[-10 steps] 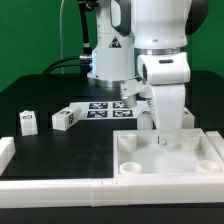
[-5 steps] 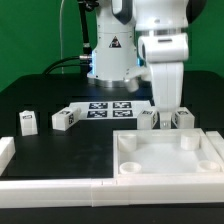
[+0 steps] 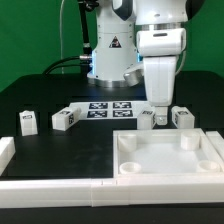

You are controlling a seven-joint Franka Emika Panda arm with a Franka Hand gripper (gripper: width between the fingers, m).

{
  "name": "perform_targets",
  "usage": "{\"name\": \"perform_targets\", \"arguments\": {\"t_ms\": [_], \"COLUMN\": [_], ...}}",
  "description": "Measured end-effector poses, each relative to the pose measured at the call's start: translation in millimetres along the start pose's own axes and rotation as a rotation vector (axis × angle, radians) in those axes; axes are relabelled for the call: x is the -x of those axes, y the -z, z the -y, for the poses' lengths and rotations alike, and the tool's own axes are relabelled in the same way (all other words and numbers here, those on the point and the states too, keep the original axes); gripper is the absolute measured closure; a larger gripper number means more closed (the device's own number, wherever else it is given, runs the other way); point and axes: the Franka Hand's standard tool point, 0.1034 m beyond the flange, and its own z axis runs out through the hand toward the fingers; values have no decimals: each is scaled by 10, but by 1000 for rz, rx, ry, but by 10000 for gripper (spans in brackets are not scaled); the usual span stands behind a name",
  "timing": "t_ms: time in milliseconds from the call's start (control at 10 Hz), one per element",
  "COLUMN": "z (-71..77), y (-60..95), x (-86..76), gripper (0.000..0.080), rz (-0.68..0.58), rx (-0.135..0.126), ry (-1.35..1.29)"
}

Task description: Assemble one leg

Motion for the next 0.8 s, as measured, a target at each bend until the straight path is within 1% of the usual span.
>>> {"name": "perform_targets", "arguments": {"t_ms": [100, 200, 300, 400, 600, 800], "z": [1, 7, 74, 170, 294, 411], "y": [-1, -1, 6, -1, -18, -29], "x": [0, -2, 4, -7, -133, -278], "gripper": [151, 151, 151, 151, 151, 151], "rz": [-1, -8, -48, -53, -60, -65], "rx": [-1, 0, 21, 17, -5, -20], "ry": [-58, -218, -468, -554, -868, -1053]}}
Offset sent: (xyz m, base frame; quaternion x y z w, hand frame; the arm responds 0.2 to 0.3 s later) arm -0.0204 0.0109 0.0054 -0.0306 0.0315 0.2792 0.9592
